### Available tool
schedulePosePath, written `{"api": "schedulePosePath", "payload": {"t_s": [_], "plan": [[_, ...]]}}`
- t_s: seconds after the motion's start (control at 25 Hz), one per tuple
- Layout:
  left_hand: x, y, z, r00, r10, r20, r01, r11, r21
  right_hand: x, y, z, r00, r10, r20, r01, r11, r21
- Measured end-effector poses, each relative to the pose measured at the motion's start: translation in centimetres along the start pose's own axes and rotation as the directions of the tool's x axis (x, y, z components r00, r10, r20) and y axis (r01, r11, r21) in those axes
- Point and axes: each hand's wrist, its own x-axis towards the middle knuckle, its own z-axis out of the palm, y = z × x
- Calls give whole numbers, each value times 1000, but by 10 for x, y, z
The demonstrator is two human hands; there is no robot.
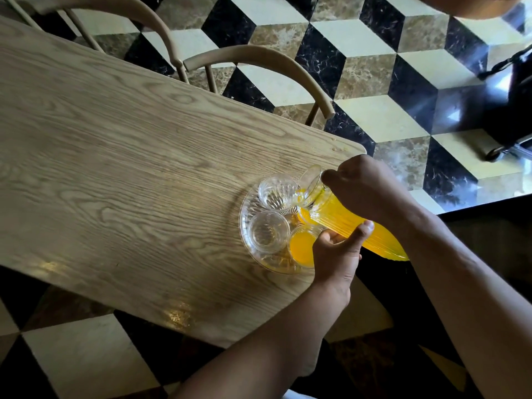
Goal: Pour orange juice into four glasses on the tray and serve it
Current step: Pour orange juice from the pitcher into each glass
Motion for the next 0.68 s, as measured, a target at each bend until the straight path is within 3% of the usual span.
{"api": "schedulePosePath", "payload": {"t_s": [0.68], "plan": [[10,8,0,999,-48,23,51,992,-118,23,-16,12,999,-13,51,20,990,-139]]}}
